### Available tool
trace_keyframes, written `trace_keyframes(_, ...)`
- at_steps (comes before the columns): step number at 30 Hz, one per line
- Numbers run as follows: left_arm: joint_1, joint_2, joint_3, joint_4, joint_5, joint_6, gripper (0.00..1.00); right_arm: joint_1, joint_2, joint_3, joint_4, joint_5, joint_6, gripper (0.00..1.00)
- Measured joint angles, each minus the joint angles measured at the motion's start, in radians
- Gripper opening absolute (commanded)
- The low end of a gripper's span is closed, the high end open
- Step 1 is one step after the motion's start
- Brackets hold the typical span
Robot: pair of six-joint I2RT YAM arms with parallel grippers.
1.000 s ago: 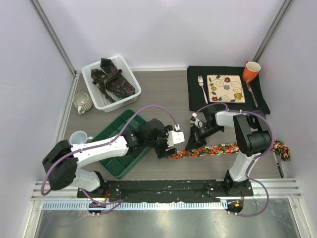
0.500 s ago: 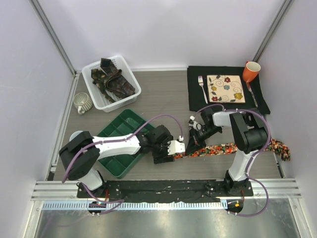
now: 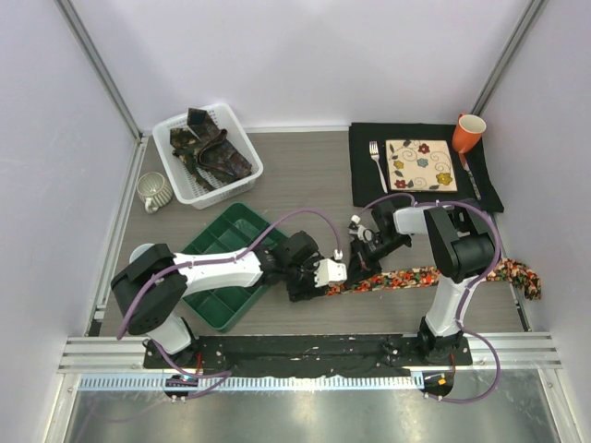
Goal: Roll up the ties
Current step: Roll the tie at the center of the board.
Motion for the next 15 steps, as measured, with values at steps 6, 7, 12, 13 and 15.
trace_keyframes(6,0.0,0.0,0.024,0.011,0.01,-0.05,0.35,0.003,0.001,0.001,0.004,-0.002,0.002,0.01)
trace_keyframes(7,0.0,0.0,0.03,0.016,0.01,-0.056,0.33,0.005,0.001,0.001,0.005,-0.002,0.003,0.01)
trace_keyframes(12,0.0,0.0,0.053,0.027,0.001,-0.077,0.29,0.034,0.006,0.006,0.025,-0.009,0.024,0.01)
trace_keyframes(13,0.0,0.0,0.06,0.026,-0.003,-0.079,0.29,0.044,0.009,0.009,0.029,-0.011,0.03,0.01)
trace_keyframes(15,0.0,0.0,0.072,0.026,-0.01,-0.078,0.28,0.066,0.014,0.015,0.044,-0.015,0.047,0.01)
